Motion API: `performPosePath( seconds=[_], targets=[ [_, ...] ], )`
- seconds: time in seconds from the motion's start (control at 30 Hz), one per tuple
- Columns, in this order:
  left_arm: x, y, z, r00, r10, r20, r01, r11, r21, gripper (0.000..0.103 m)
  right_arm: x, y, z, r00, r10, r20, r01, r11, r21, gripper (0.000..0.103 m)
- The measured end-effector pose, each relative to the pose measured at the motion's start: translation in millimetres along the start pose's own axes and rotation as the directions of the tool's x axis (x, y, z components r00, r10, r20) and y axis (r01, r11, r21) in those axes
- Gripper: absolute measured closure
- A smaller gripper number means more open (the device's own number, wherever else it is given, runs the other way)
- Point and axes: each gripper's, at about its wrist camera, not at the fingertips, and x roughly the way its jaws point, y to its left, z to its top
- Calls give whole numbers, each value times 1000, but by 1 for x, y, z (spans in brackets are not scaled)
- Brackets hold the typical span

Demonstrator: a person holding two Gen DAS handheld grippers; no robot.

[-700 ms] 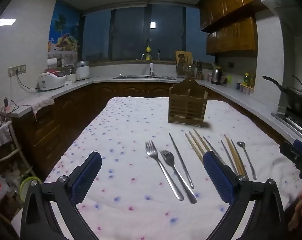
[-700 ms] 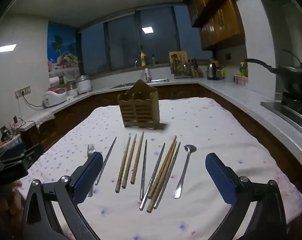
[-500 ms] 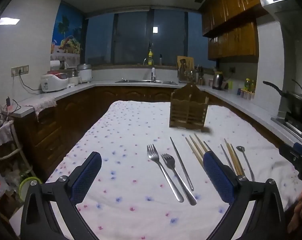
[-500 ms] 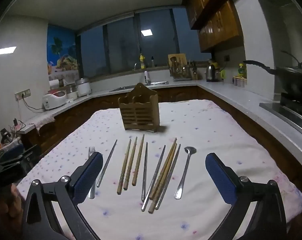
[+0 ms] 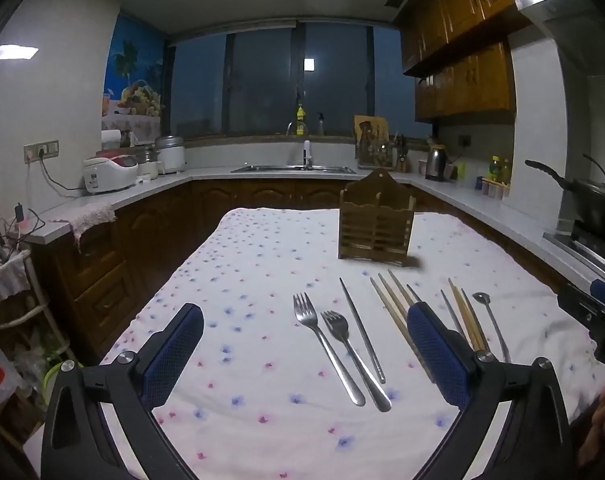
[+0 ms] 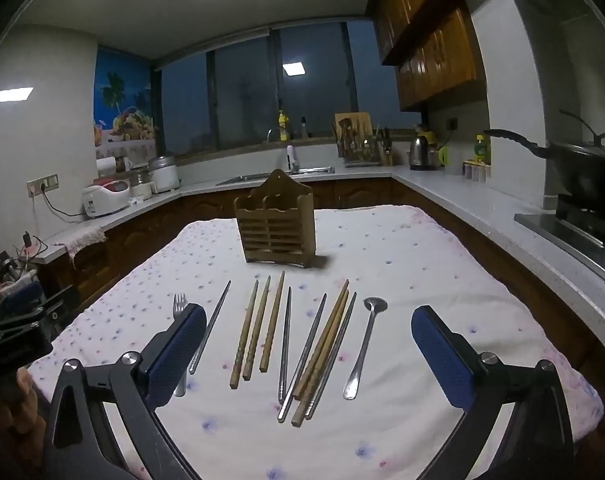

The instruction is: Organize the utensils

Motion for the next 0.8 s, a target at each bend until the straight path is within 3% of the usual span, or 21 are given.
performPosePath(
  seconds=[0.27, 0.3, 0.8],
  targets=[
    [-8, -5, 9, 1000, 9, 24, -10, 1000, 15, 1, -1, 1, 1, 1000, -3, 17, 3, 1000, 4, 0],
    [-5, -2, -1, 1000, 7, 25, -8, 1000, 16, 1, -1, 1, 1, 1000, -3, 18, 3, 1000, 5, 0],
    [-5, -3, -4, 1000, 9, 29, -10, 1000, 17, 1, -1, 2, -1, 1000, -3, 21, 3, 1000, 5, 0]
  ],
)
